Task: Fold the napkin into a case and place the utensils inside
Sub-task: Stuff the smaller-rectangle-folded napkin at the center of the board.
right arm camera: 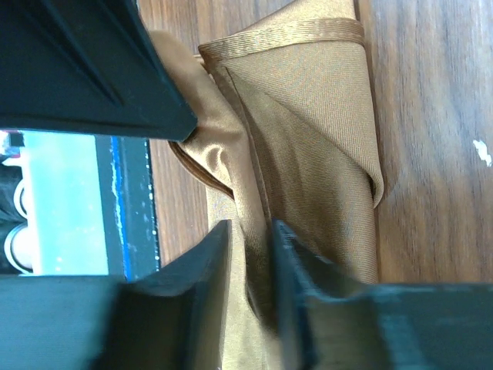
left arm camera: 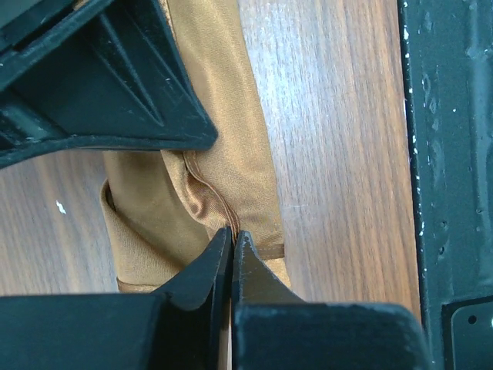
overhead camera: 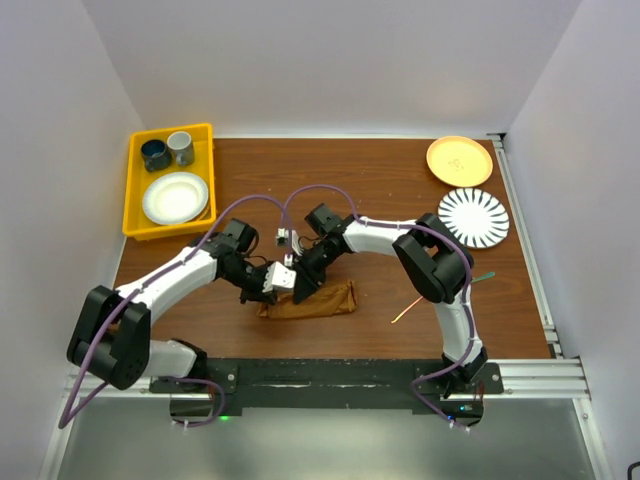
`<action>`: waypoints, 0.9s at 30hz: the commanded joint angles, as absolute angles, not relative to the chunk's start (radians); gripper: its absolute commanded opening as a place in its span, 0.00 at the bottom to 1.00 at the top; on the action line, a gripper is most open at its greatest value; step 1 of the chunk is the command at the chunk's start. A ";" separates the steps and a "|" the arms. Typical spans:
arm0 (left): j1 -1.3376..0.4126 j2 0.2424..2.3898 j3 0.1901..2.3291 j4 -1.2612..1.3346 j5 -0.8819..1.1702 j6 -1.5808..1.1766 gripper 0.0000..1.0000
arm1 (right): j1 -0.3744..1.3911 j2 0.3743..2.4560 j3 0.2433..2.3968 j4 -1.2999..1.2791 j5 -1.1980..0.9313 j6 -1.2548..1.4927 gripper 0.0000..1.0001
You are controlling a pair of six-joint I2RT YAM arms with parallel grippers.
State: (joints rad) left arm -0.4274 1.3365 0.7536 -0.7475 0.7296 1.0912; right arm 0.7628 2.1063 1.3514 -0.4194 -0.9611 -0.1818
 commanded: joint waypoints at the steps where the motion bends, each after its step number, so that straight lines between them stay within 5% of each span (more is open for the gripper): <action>1: -0.440 1.310 0.750 -0.724 0.744 1.106 0.00 | 0.756 2.039 1.364 -0.425 -1.000 -0.187 0.41; 15: -0.448 1.298 0.739 -0.735 0.738 1.154 0.00 | 0.693 2.071 1.433 -0.408 -1.043 -0.043 0.40; 23: -0.459 1.282 0.741 -0.724 0.741 1.167 0.00 | 0.735 2.123 1.473 -0.393 -0.847 0.006 0.10; 27: -0.466 1.284 0.744 -0.712 0.742 1.166 0.00 | 0.755 2.154 1.494 -0.442 -0.804 -0.064 0.06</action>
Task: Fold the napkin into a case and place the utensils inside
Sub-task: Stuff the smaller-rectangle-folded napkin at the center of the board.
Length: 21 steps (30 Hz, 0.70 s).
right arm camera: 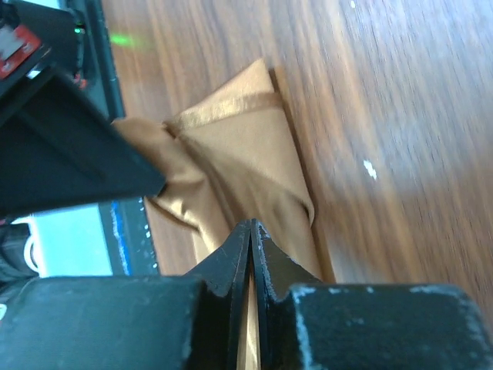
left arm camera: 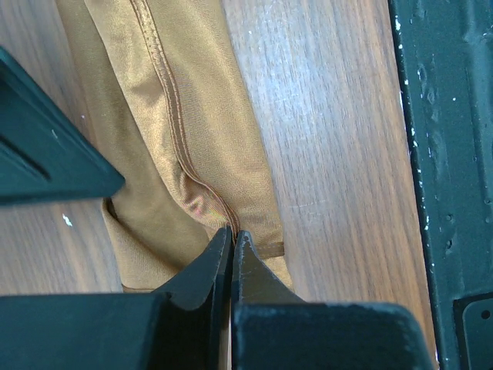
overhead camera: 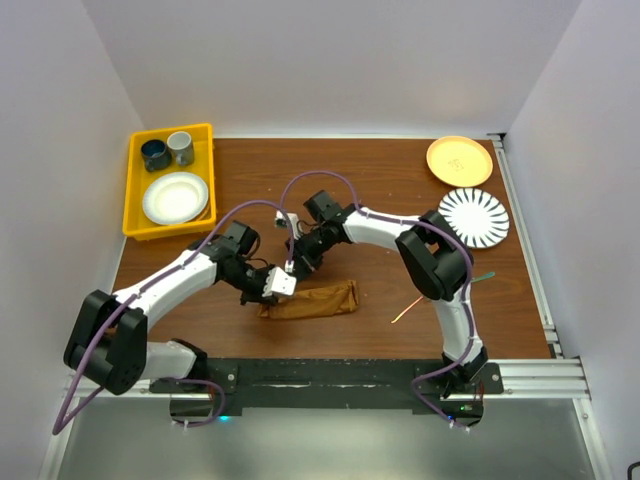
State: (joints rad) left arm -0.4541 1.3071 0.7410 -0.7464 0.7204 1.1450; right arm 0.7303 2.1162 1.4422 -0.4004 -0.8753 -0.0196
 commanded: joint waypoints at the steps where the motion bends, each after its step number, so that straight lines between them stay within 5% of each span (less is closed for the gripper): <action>1: -0.469 1.284 0.744 -0.709 0.742 1.166 0.00 | 0.759 2.161 1.499 -0.454 -0.798 -0.072 0.05; 21: -0.535 1.368 0.729 -0.535 0.738 1.140 0.00 | 0.775 2.160 1.503 -0.500 -0.790 -0.118 0.09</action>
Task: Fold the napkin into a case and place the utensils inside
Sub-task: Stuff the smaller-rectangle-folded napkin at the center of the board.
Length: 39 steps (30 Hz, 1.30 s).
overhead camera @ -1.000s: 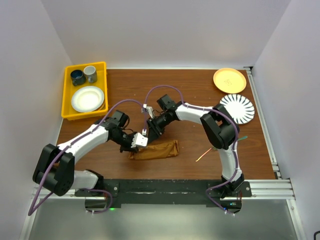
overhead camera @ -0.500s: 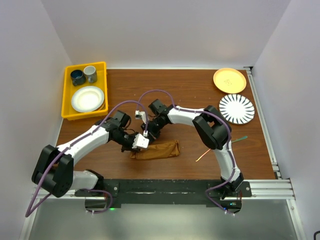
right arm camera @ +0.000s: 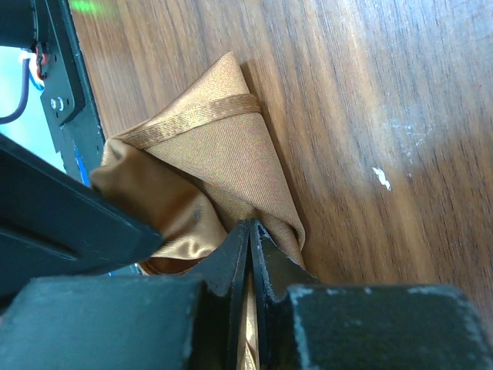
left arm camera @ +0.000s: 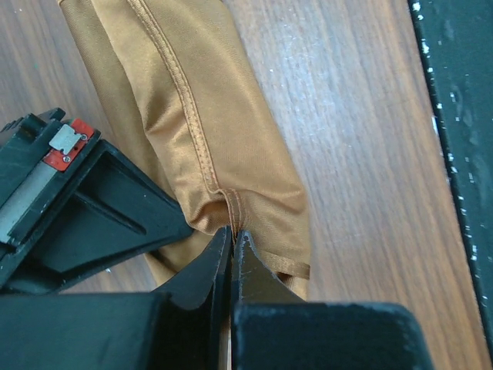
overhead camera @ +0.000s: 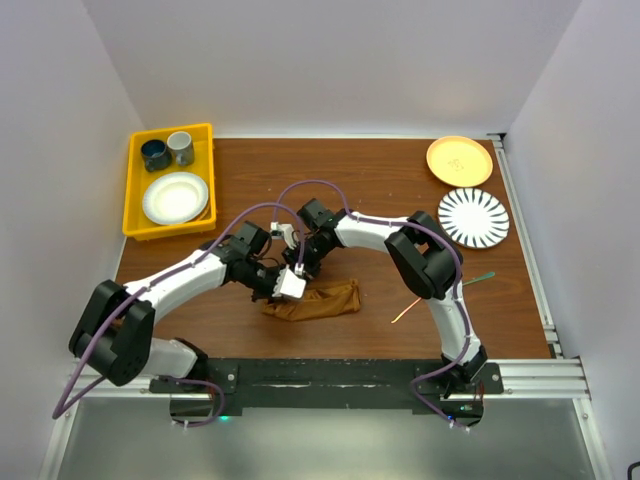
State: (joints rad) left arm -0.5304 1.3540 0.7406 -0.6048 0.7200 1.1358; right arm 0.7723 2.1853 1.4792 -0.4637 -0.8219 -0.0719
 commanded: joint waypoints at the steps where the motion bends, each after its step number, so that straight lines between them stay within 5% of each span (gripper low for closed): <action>1: -0.535 1.368 0.724 -0.531 0.739 1.141 0.00 | 0.775 2.151 1.505 -0.508 -0.792 -0.121 0.11; 8: -0.535 1.348 0.693 -0.545 0.750 1.172 0.00 | 0.723 2.057 1.482 -0.508 -0.848 -0.127 0.29; 18: -0.508 1.325 0.710 -0.560 0.813 1.169 0.00 | 0.686 1.959 1.390 -0.369 -0.949 -0.094 0.76; 39: -0.451 1.227 0.635 -0.551 0.887 1.310 0.00 | 0.712 1.827 1.151 -0.035 -1.039 -0.284 0.92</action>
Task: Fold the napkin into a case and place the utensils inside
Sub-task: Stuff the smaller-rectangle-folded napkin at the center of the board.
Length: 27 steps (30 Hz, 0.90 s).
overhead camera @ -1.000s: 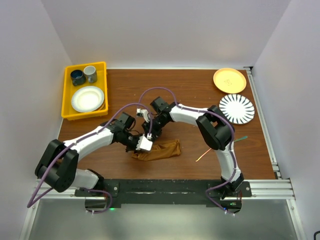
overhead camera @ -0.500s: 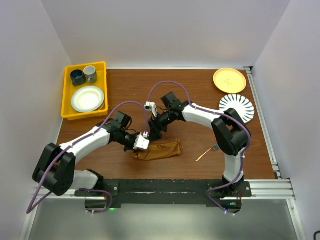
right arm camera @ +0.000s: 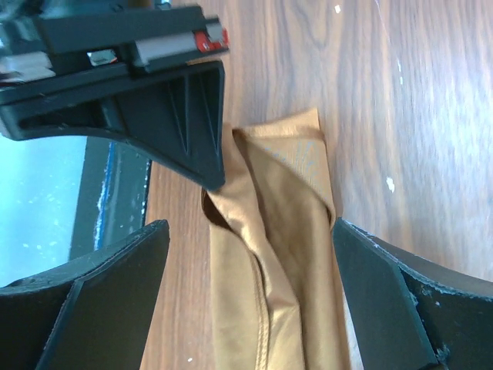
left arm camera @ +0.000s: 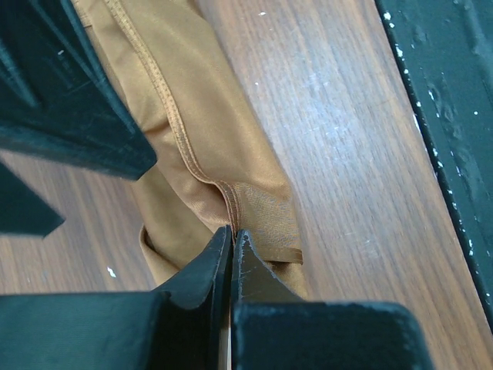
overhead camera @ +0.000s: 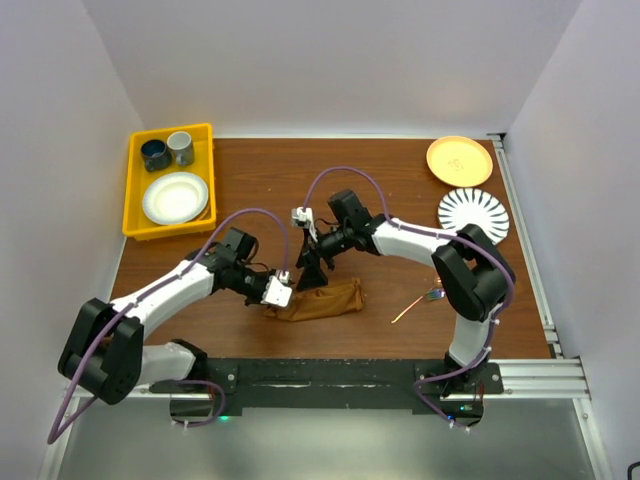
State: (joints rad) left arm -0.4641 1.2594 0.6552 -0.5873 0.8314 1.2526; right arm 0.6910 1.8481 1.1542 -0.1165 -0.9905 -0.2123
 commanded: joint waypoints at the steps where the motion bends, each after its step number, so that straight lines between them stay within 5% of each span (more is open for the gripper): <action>1: -0.451 1.221 0.624 -0.542 0.888 1.313 0.00 | 0.713 1.824 1.152 -0.040 -1.032 -0.300 0.92; 13: -0.445 1.180 0.569 -0.439 0.888 1.324 0.00 | 0.752 1.737 1.111 -0.149 -0.942 -0.575 0.88; 27: -0.445 1.144 0.549 -0.399 0.908 1.324 0.00 | 0.792 1.819 1.083 -0.014 -0.919 -0.424 0.78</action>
